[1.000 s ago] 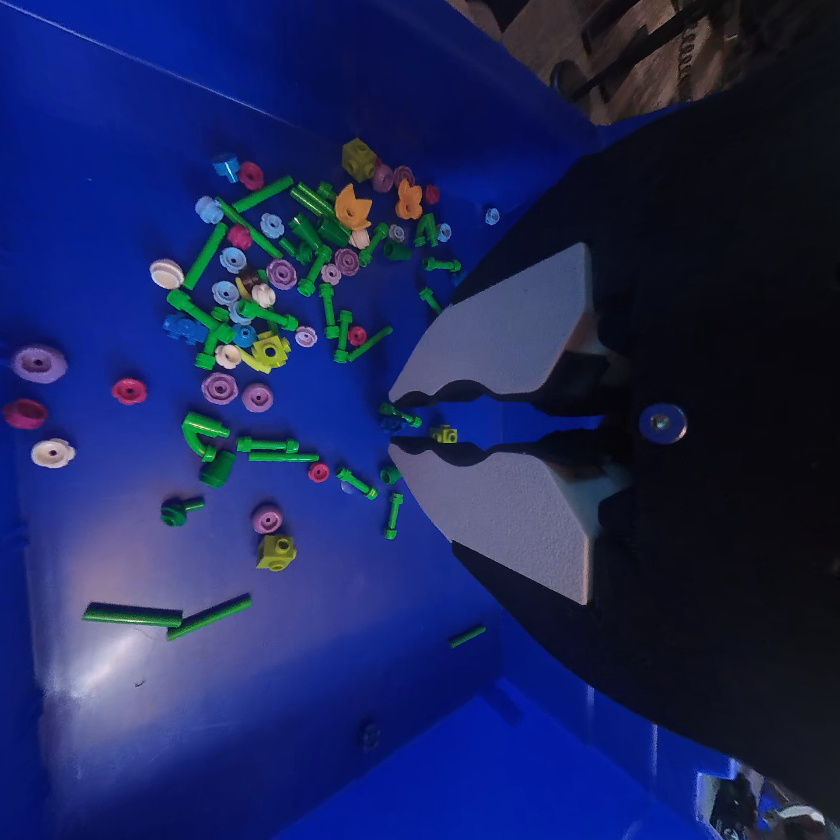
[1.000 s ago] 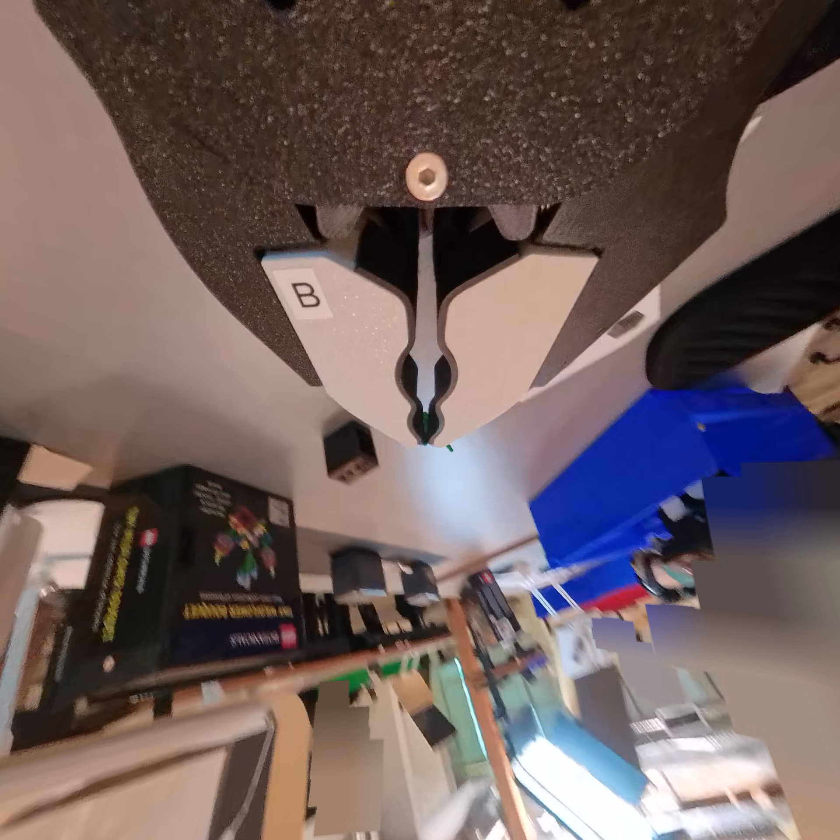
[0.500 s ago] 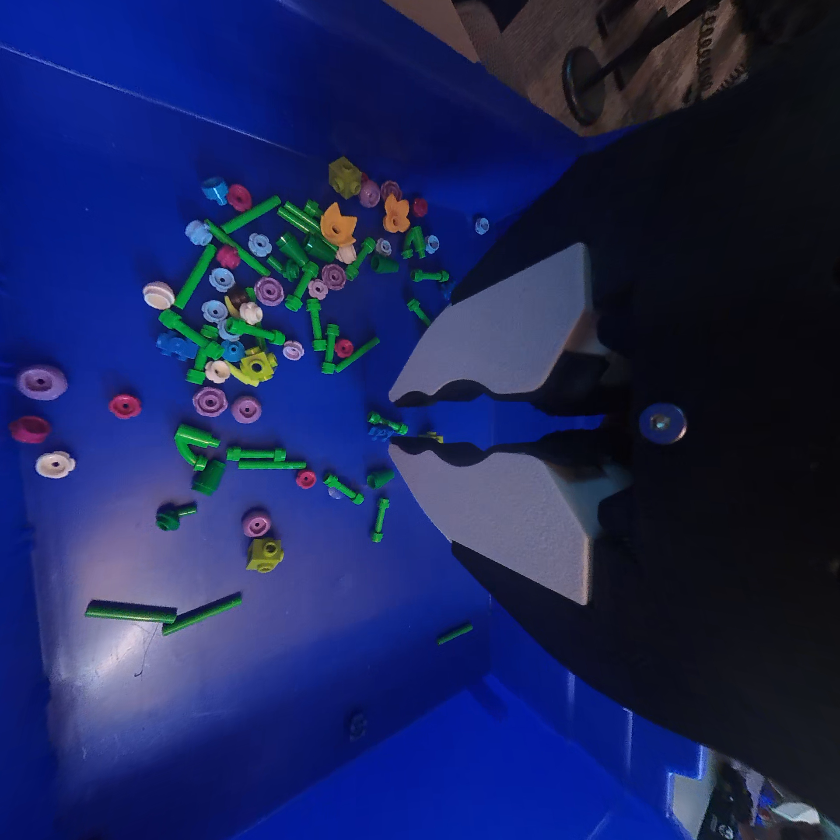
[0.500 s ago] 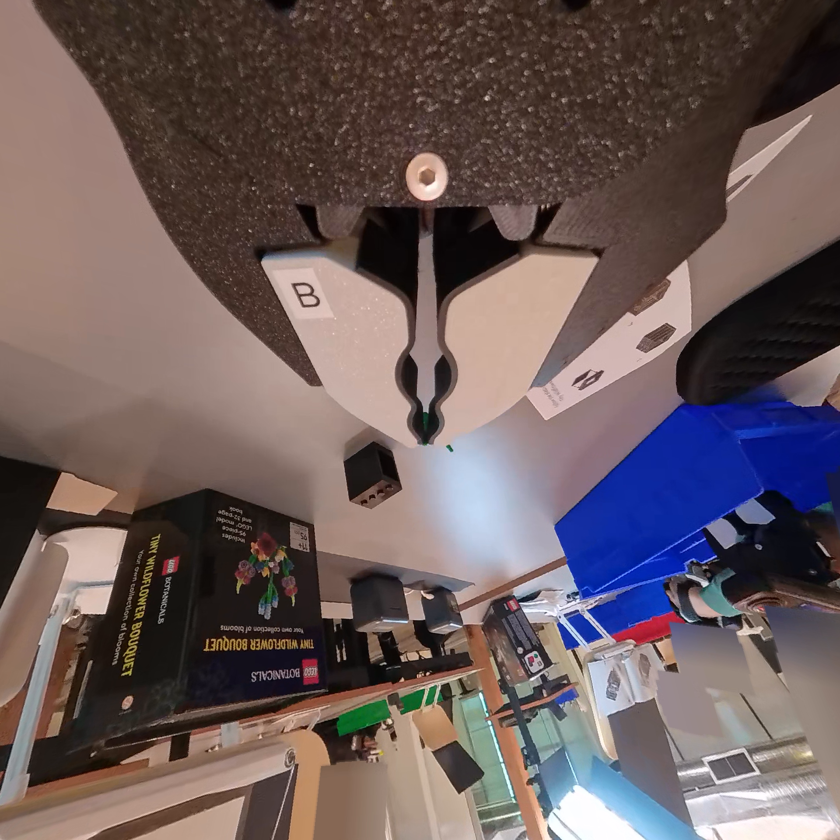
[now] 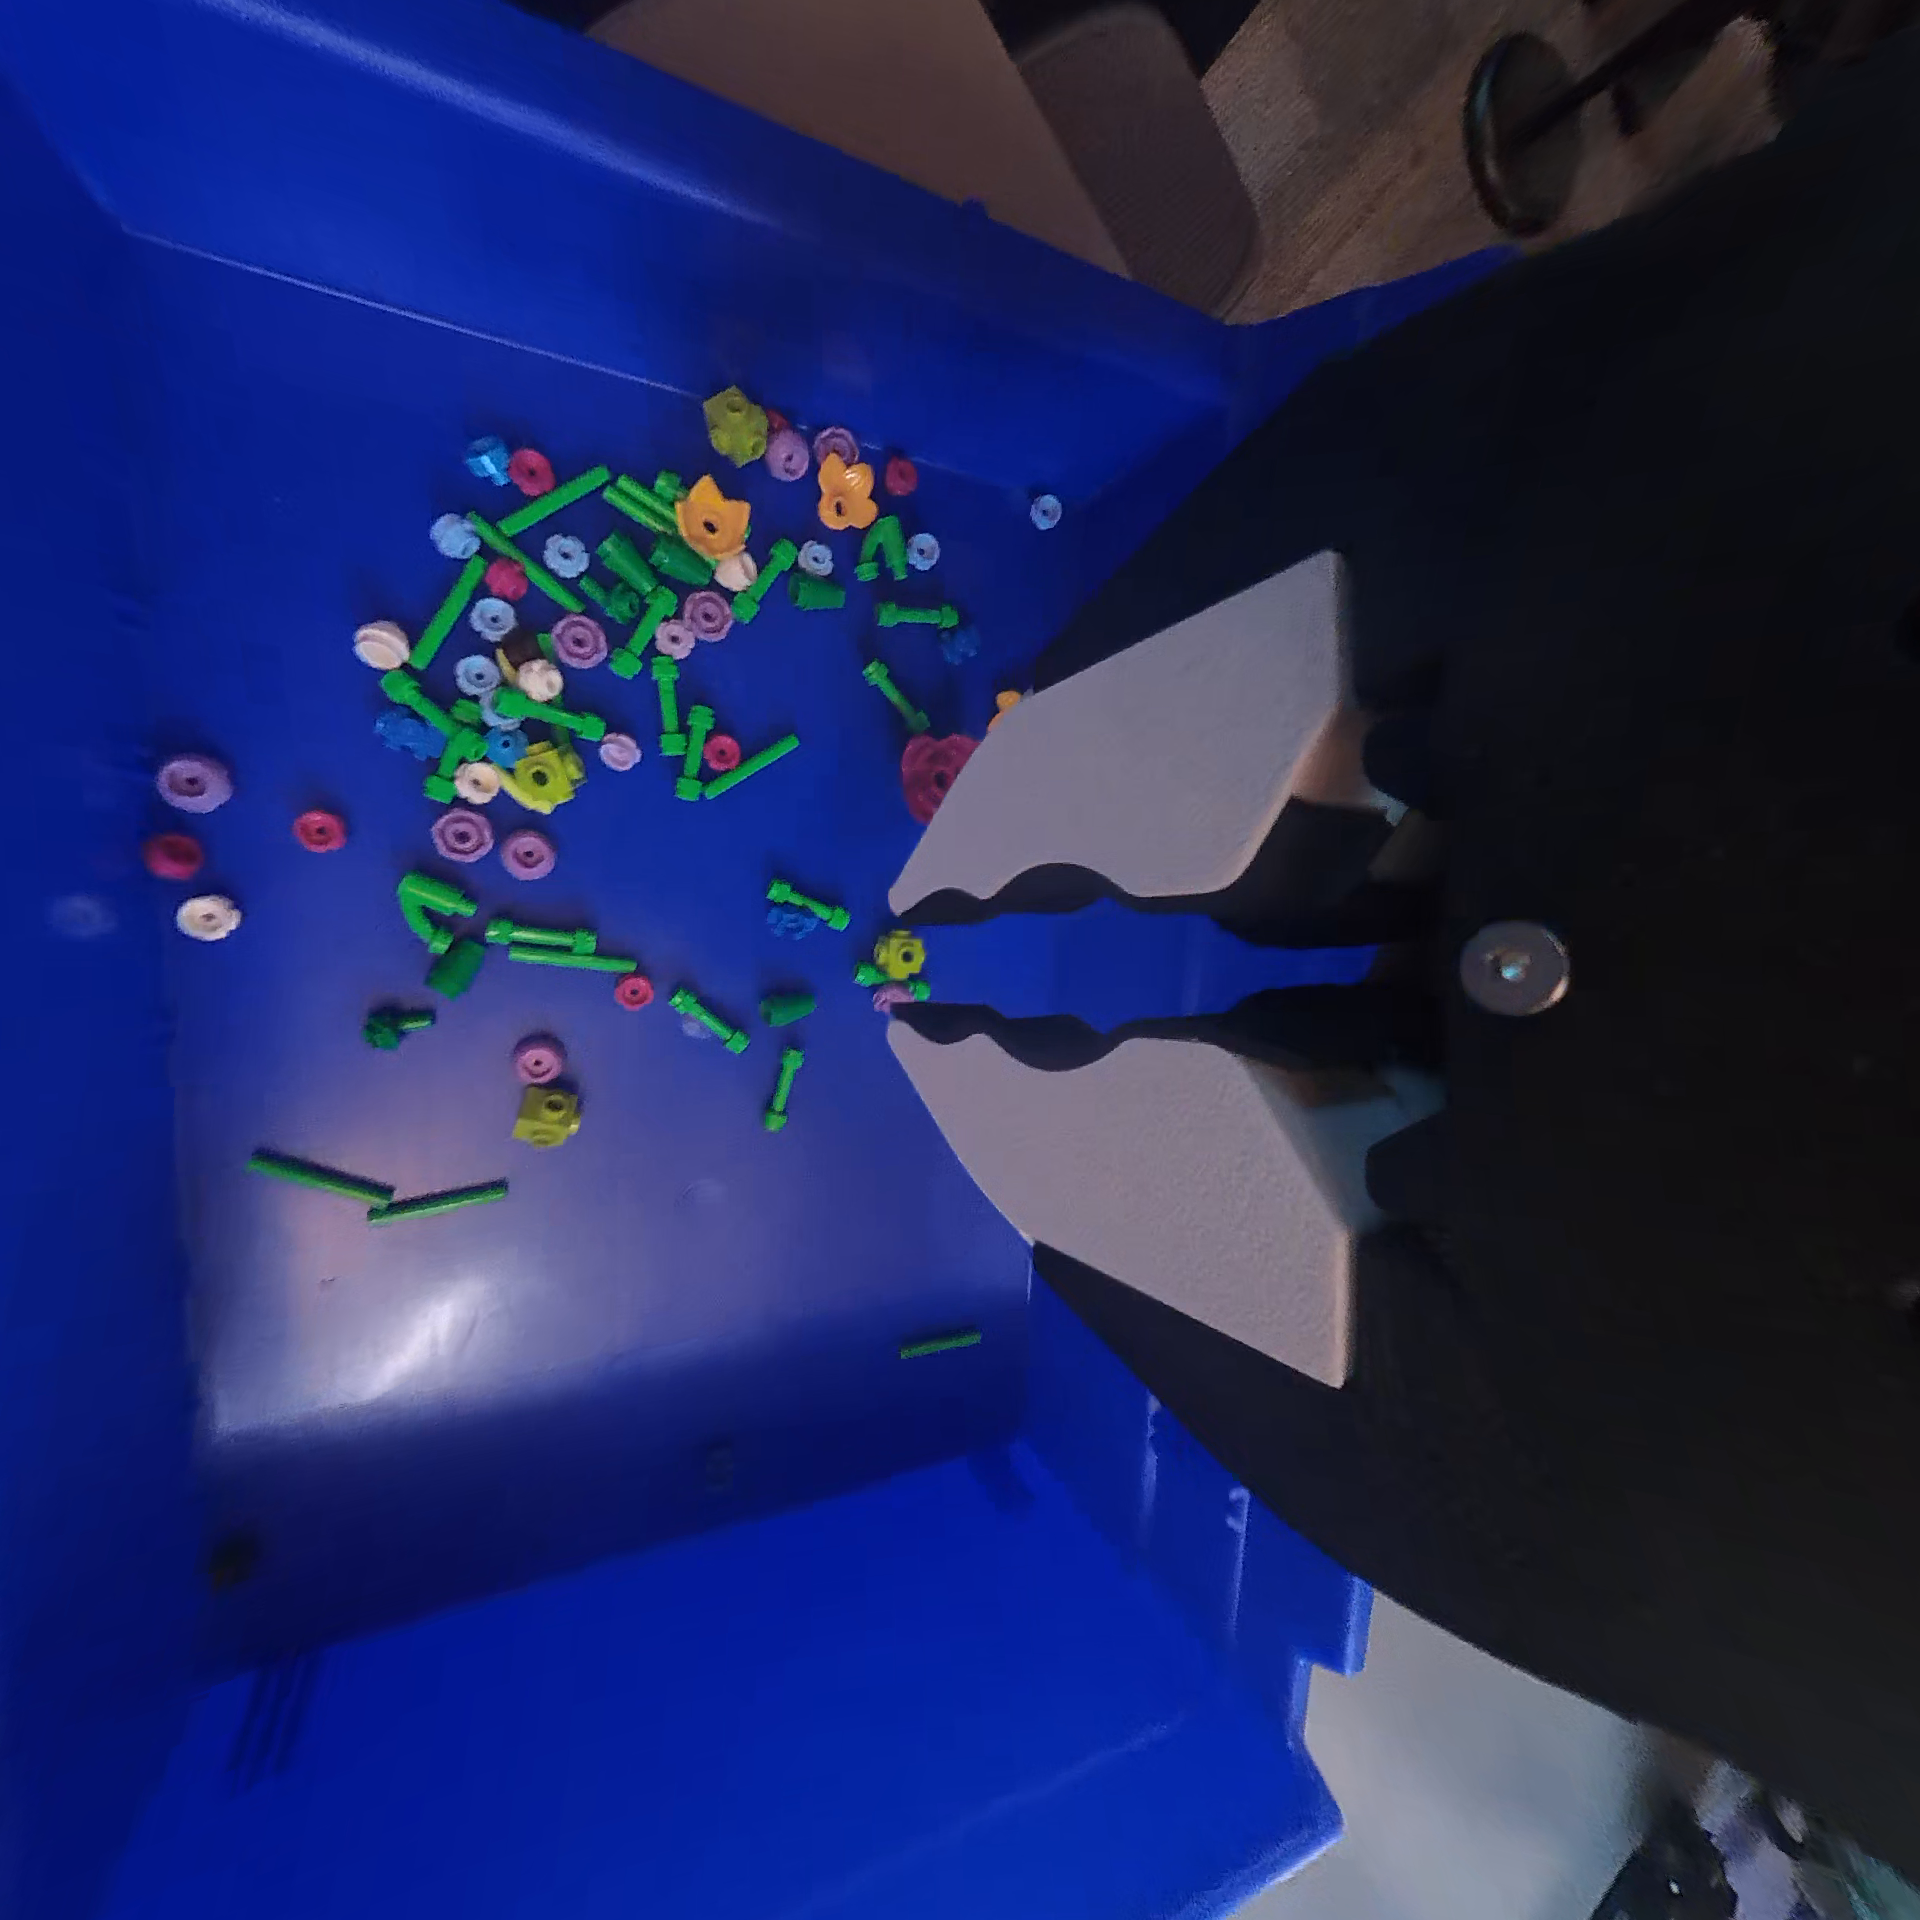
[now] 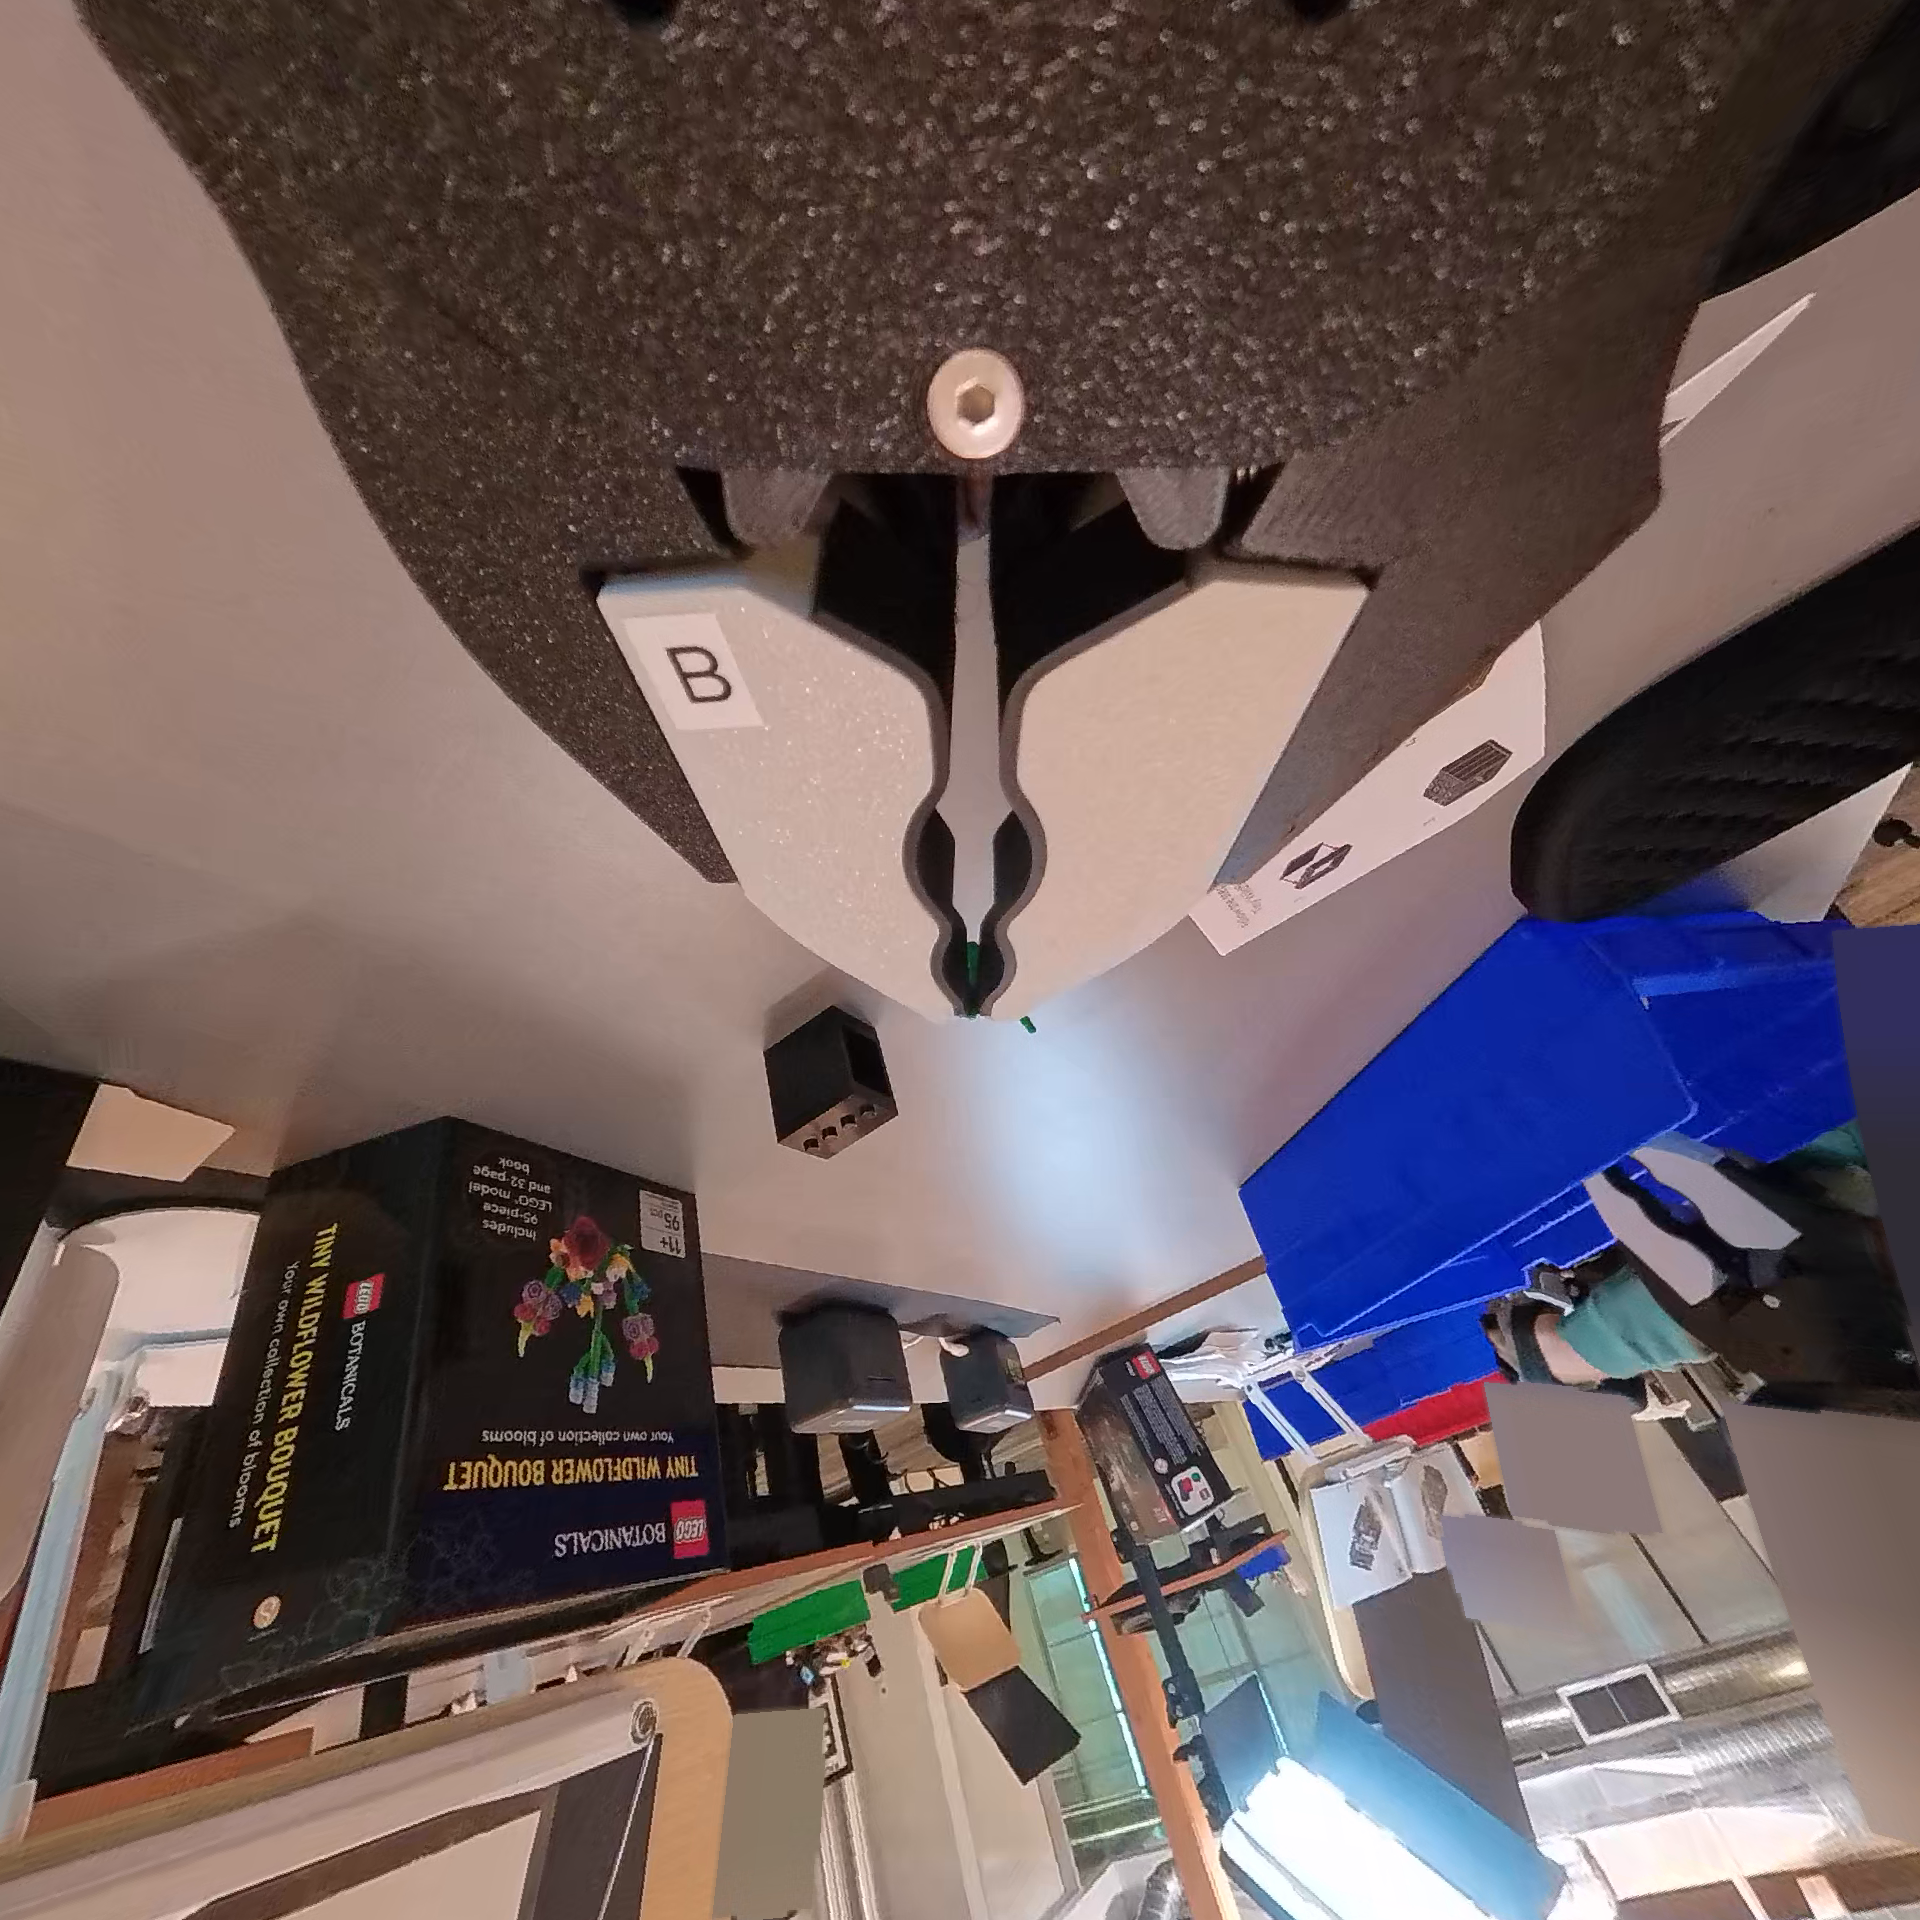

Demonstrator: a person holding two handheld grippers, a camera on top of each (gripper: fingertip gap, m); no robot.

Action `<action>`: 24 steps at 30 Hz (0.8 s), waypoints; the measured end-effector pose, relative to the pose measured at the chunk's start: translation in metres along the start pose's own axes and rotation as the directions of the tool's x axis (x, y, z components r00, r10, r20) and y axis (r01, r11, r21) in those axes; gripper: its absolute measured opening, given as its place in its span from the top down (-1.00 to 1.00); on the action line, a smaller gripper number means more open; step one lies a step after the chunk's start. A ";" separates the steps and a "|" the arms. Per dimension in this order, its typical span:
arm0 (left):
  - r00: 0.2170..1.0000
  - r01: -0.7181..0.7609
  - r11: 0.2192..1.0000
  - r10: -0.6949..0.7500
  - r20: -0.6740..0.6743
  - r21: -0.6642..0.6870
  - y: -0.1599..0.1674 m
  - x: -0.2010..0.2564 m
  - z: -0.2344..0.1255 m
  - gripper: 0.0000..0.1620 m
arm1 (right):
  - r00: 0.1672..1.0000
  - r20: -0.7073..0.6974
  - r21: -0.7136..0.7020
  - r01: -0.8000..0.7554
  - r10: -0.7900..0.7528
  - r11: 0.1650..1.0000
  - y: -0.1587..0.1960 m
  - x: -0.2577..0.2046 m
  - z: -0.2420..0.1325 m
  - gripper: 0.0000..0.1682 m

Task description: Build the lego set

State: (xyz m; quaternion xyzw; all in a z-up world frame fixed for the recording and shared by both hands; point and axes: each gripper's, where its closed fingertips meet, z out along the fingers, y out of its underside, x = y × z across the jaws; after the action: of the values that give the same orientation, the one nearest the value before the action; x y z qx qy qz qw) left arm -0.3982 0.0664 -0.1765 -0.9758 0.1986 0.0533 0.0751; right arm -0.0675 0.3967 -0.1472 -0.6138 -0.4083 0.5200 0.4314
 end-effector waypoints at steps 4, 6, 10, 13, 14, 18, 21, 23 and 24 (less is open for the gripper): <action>0.998 -0.032 0.999 0.030 -0.060 -0.028 0.003 0.015 0.006 0.81 | 1.000 0.000 0.001 0.003 -0.003 1.000 0.000 0.000 0.000 1.00; 0.997 -0.045 0.998 0.043 -0.063 -0.034 0.003 0.016 0.008 0.80 | 1.000 0.002 0.005 0.001 -0.001 1.000 0.000 0.000 0.000 1.00; 0.992 -0.128 0.989 0.128 -0.011 -0.071 0.010 0.008 0.010 0.64 | 1.000 0.006 0.010 -0.007 0.007 1.000 -0.001 0.000 -0.001 1.00; 0.972 -0.228 0.970 0.222 -0.078 -0.078 0.015 0.021 0.011 0.59 | 1.000 0.009 0.009 -0.009 0.009 1.000 -0.001 0.000 -0.001 1.00; 0.966 -0.246 0.966 0.238 -0.100 -0.075 0.014 0.026 0.011 0.60 | 1.000 0.009 0.008 -0.009 0.009 1.000 -0.001 0.000 -0.001 1.00; 0.972 -0.230 0.973 0.229 -0.059 -0.021 0.000 0.021 0.011 0.71 | 1.000 0.011 0.004 -0.009 0.009 1.000 0.000 -0.001 -0.001 1.00; 0.991 -0.127 0.992 0.127 -0.038 -0.009 -0.008 0.009 0.020 0.82 | 1.000 0.013 0.005 -0.006 0.006 1.000 0.000 -0.001 -0.001 1.00; 0.997 -0.075 0.996 0.074 -0.035 -0.040 -0.006 0.002 0.029 0.82 | 1.000 0.016 0.003 -0.004 0.004 1.000 0.000 -0.002 -0.001 1.00; 0.998 -0.065 0.996 0.066 0.001 -0.063 -0.004 -0.006 0.032 0.82 | 1.000 0.017 0.003 -0.004 0.004 1.000 0.000 -0.002 -0.001 1.00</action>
State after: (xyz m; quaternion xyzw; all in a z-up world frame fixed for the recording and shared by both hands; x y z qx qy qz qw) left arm -0.4046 0.0773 -0.2065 -0.9705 0.2286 0.0634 0.0429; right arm -0.0668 0.3946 -0.1465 -0.6096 -0.4100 0.5265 0.4279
